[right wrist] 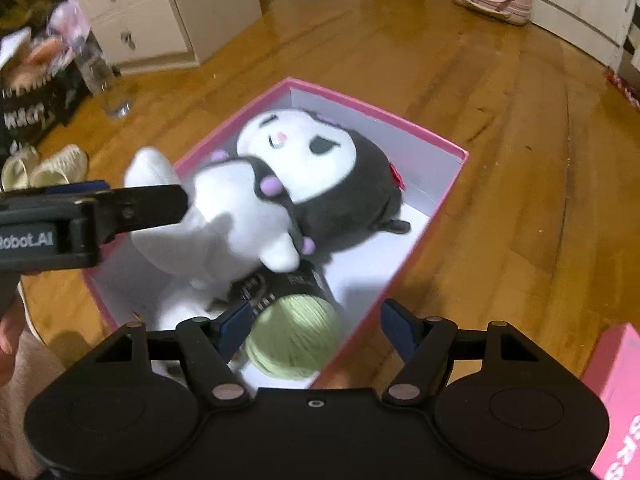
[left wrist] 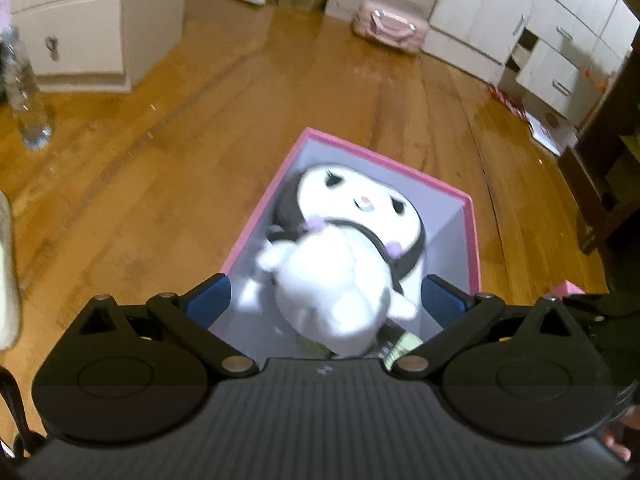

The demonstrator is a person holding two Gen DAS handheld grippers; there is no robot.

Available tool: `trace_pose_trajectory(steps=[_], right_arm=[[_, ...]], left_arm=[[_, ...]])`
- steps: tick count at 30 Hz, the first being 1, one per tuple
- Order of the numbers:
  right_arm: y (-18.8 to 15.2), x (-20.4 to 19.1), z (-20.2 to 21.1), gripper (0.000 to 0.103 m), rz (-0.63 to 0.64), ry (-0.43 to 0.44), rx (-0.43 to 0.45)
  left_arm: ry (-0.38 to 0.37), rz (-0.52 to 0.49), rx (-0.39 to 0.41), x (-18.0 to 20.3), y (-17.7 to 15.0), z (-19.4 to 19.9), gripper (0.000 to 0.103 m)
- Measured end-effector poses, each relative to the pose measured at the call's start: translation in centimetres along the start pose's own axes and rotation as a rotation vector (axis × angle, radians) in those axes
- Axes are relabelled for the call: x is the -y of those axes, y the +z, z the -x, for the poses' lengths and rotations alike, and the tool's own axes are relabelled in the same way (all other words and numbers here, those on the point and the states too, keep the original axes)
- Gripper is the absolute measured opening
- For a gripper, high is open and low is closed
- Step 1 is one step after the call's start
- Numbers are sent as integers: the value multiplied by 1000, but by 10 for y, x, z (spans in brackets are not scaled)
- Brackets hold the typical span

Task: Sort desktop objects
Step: 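Open the right tool and withdraw it from the Kuromi plush, then move both tools toward the pink SRSOO lid on the floor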

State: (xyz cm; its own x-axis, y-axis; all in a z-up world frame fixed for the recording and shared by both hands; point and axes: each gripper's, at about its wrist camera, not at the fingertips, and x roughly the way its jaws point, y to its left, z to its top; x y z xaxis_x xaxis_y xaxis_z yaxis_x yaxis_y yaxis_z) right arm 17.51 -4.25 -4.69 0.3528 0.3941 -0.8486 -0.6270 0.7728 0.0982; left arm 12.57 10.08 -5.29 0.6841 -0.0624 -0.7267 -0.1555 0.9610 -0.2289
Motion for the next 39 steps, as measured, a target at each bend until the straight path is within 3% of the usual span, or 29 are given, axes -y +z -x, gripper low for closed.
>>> trace_pose_trajectory(steps=[4, 7, 11, 14, 17, 21, 25, 28, 31, 33, 35, 39], right_arm=[[-7, 13, -13, 62, -54, -128, -48], [-10, 34, -13, 56, -156, -35, -57], [-17, 41, -7, 54, -160, -84, -61], [-26, 42, 3, 54, -195, -22, -66], [-39, 41, 18, 57, -221, 35, -47], [-52, 35, 38, 74, -181, -21, -23], [-65, 48, 62, 78, -167, -89, -19], [-79, 71, 84, 79, -269, -46, 3], [-107, 105, 102, 84, -472, 77, 76], [-119, 127, 106, 84, -570, 54, 82], [-122, 147, 108, 84, -610, 9, 67], [-134, 196, 123, 84, -696, -49, 132]], left_arm=[[-37, 1, -20, 5, -3, -5, 103], [-26, 6, -16, 12, -4, -4, 103], [-61, -17, -46, 22, -6, -11, 103], [-56, -42, -78, 30, -11, -20, 103], [-9, -86, -114, 41, -16, -29, 103], [27, -115, -110, 54, -20, -23, 103], [-1, -124, -82, 69, -21, -1, 103], [-61, -150, -73, 77, -28, 15, 103], [-47, -148, -90, 84, -32, 22, 103], [-35, -150, -95, 94, -34, 26, 103], [-62, -169, -107, 115, -35, 27, 103], [-127, -221, -115, 164, -41, 26, 103]])
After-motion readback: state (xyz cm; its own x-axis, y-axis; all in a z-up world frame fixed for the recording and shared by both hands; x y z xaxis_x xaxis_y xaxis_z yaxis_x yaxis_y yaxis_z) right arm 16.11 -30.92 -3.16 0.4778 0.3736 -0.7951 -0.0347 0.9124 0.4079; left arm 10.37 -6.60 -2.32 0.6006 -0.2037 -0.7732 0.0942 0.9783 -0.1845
